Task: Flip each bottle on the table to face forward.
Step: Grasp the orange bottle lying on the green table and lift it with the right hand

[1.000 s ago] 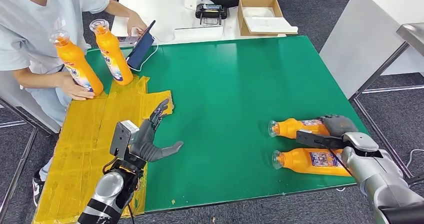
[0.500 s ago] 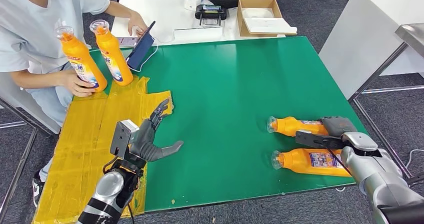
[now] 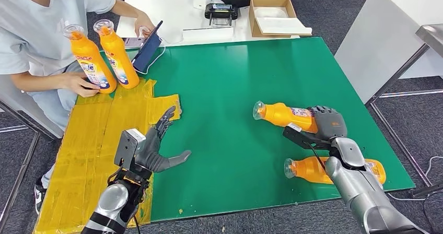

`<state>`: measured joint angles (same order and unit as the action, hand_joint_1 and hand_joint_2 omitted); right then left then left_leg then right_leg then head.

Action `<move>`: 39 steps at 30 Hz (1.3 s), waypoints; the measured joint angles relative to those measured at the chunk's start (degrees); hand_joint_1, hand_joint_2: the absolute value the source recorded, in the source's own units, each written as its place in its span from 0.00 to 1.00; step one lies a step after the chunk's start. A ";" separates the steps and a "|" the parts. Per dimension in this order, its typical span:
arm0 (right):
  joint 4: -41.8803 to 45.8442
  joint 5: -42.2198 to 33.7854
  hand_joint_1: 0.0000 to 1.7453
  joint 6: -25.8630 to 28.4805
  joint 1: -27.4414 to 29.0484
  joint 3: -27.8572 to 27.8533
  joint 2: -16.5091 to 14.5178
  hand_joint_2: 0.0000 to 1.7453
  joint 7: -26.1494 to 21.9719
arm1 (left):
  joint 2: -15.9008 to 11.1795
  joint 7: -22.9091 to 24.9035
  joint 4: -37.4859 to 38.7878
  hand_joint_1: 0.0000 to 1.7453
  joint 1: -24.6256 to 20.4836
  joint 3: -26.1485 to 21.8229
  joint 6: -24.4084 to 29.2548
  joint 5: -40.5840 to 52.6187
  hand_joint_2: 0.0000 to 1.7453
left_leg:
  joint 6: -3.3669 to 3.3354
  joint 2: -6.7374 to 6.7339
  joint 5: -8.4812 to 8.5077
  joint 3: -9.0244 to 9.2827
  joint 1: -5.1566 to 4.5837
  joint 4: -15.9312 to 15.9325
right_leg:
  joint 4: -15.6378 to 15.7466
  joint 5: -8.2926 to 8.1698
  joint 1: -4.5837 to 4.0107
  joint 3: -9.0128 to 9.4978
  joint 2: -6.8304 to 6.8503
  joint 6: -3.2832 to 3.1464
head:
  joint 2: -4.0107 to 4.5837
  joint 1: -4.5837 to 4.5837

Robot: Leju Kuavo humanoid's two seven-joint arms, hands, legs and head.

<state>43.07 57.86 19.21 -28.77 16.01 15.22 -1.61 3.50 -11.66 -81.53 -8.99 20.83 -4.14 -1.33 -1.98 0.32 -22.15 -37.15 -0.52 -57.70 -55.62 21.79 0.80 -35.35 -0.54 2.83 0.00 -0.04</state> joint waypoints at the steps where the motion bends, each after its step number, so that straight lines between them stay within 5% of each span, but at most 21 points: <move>1: 0.90 -0.02 1.00 0.01 0.36 -0.37 -0.21 1.00 -0.02 | 0.00 0.01 -0.07 0.00 0.05 0.00 0.01 0.00 1.00 | -0.01 0.00 -0.01 -0.04 -0.01 0.00 | 0.00 0.00 0.00 -0.03 0.00 0.00 | 0.00 0.00; 17: 5.49 -0.13 1.00 0.33 2.27 -2.63 -1.47 1.00 -0.20 | 0.00 0.03 -0.85 0.00 0.60 -0.01 0.01 0.00 1.00 | -0.02 -0.03 -0.02 -0.22 -0.09 0.00 | 0.00 -0.01 0.07 -0.24 -0.01 0.02 | 0.00 0.00; 25: 13.42 2.45 1.00 7.78 5.11 -4.75 -4.86 1.00 1.12 | 0.00 0.62 -0.85 0.00 0.56 0.01 -0.51 -0.15 1.00 | -0.02 -0.10 -0.02 -0.27 -0.07 0.00 | 0.00 -0.01 0.05 -0.33 -0.03 0.02 | 0.00 0.00; 29: 19.81 -7.73 1.00 6.88 7.15 -5.49 -8.44 1.00 -3.55 | 0.00 0.68 -0.85 0.00 0.36 0.18 -0.70 -1.32 1.00 | -0.01 -0.10 -0.01 -0.29 -0.04 0.00 | 0.00 -0.01 0.03 -0.37 -0.03 0.01 | 0.00 0.00; 34: 29.10 -32.49 1.00 -4.78 13.33 -3.57 -15.26 1.00 -15.83 | 0.02 -0.21 -1.44 0.00 0.01 1.73 -0.78 -4.39 1.00 | 0.05 -0.10 -0.05 -0.35 0.05 0.01 | -0.01 0.02 -0.03 -0.45 -0.04 -0.03 | 0.00 0.01; 39: 33.59 -40.14 1.00 -5.90 17.01 1.41 -18.92 1.00 -17.54 | 0.00 -0.43 -2.03 0.00 -0.21 3.31 0.60 -6.01 1.00 | 0.09 -0.07 -0.06 -0.44 0.06 0.02 | -0.01 0.07 -0.03 -0.54 -0.04 -0.10 | 0.00 0.02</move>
<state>76.67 17.72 13.30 -11.76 17.42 -3.71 -19.14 3.50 -12.09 -83.55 -9.20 24.14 -3.54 -7.34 -1.89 0.25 -22.21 -37.59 -0.46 -57.68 -55.63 21.86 0.77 -35.89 -0.58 2.72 0.00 -0.02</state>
